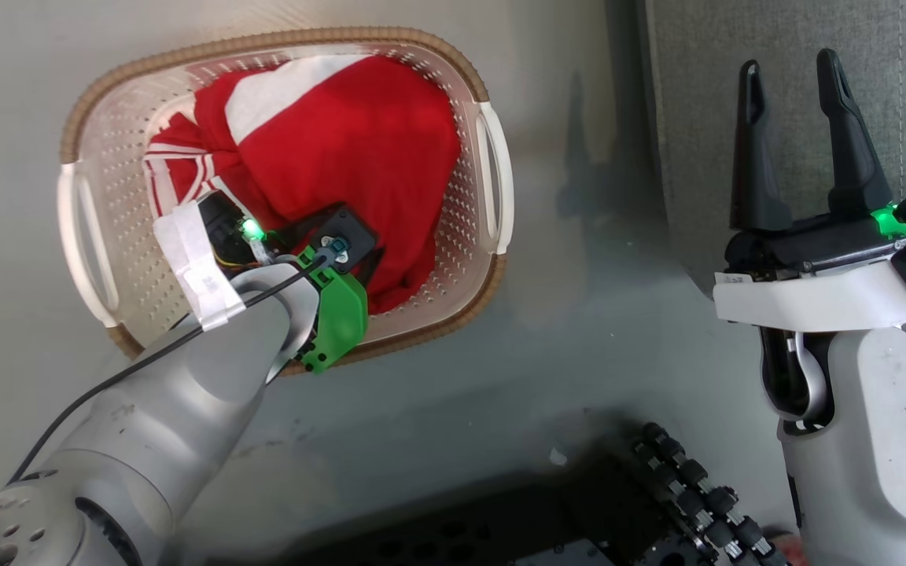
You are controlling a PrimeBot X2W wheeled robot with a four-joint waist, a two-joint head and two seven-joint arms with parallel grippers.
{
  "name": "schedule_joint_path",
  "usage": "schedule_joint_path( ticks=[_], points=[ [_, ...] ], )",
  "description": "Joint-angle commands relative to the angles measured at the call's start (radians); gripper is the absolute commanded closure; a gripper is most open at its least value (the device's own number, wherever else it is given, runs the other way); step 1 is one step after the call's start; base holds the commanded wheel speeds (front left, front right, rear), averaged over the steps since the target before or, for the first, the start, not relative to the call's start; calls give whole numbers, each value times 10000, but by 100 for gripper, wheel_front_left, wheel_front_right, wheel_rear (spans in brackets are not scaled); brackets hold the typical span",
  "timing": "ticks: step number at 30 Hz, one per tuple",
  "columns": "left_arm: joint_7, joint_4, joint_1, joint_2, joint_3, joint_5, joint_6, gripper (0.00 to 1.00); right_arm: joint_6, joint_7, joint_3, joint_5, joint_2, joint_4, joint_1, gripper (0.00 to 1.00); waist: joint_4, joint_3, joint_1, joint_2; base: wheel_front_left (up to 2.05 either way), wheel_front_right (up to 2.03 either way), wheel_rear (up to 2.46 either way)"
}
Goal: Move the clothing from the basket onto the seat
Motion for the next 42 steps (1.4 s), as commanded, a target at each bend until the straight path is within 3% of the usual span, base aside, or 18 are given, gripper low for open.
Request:
schedule_joint_path(
  ticks=[1,5,6,7,8,13,21,34,42],
  points=[
    [-18,46,-197,170,-71,-77,-15,0,1,-34,26,56,-8,-63,-115,0,-296,400,-1,-1,0,0,0],
    [-162,125,-339,193,-238,-125,-15,0,1,-34,63,98,-11,-66,-146,0,-333,525,-1,-1,0,0,0],
    [-244,153,-359,209,-274,-80,-15,6,1,-34,64,91,-11,-45,-161,0,-333,524,-1,-1,0,0,0],
    [-326,141,-374,211,-298,20,-15,58,1,-34,63,81,-11,-21,-165,0,-330,507,-1,-1,0,0,0],
    [-391,231,-342,204,-313,-36,-15,99,1,-34,59,57,-11,18,-156,0,-319,453,-1,-1,0,0,0],
    [-604,519,-58,147,-349,-141,-16,100,1,-34,11,158,-12,196,-110,0,-308,-95,-1,-1,0,0,0],
    [-929,595,836,-97,16,-716,-10,100,1,-34,121,-198,-17,609,385,0,-18,-2021,-1,-1,0,0,0],
    [-935,-2507,3719,526,2313,-430,710,100,-1,-34,762,-650,-20,1448,1706,0,494,-5768,-1,-1,0,0,0],
    [-933,-4165,5555,686,3999,113,828,100,1,-34,1216,-693,-20,1980,2756,0,522,-7694,-1,-1,0,0,0]
  ],
)
